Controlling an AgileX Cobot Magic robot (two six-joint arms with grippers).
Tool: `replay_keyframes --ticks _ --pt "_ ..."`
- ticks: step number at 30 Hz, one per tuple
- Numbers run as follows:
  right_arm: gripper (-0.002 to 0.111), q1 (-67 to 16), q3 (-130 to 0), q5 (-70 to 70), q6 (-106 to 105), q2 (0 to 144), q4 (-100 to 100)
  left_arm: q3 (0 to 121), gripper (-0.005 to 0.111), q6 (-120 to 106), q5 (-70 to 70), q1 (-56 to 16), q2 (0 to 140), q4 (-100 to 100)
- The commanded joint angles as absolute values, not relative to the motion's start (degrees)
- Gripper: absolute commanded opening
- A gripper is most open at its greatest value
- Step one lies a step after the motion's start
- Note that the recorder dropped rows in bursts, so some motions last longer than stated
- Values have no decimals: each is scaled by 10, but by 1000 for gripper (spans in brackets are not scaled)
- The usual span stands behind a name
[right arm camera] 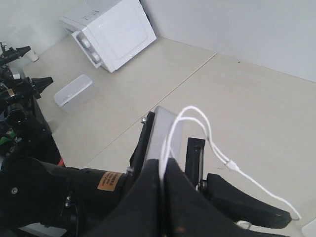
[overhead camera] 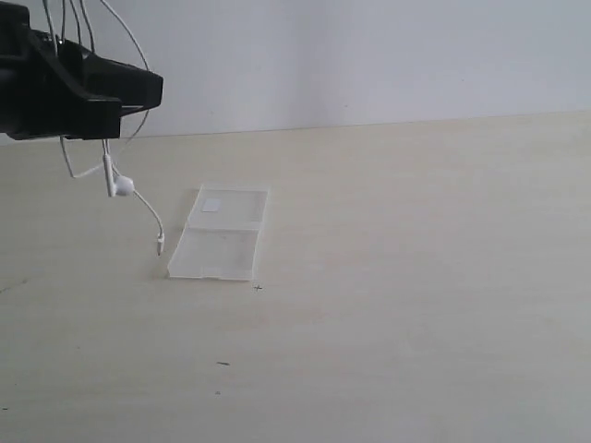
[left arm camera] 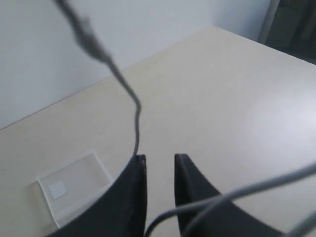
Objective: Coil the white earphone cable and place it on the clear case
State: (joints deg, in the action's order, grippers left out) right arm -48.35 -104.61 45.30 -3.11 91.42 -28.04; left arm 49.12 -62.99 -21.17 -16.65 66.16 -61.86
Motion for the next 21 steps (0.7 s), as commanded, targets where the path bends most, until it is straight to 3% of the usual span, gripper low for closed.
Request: replay_keyframes --ticks 1,4,15,17,20,21 --pt "0 -483 -1049 445 -30 904 -283 495 9 -627 -205 -165 660 -621" --pt "0 -483 -1049 445 -30 900 -283 495 0 -627 -203 -165 660 -621" --pt "0 -483 -1049 457 -32 895 -287 495 0 -627 -195 -165 660 -621" --pt "0 -483 -1049 458 -36 895 -296 495 9 -628 -195 -165 660 -621" --pt "0 -483 -1049 458 -40 895 -299 495 37 -628 -195 -165 660 -621" --pt "0 -483 -1049 458 -40 895 -299 495 51 -628 -195 -165 660 -621"
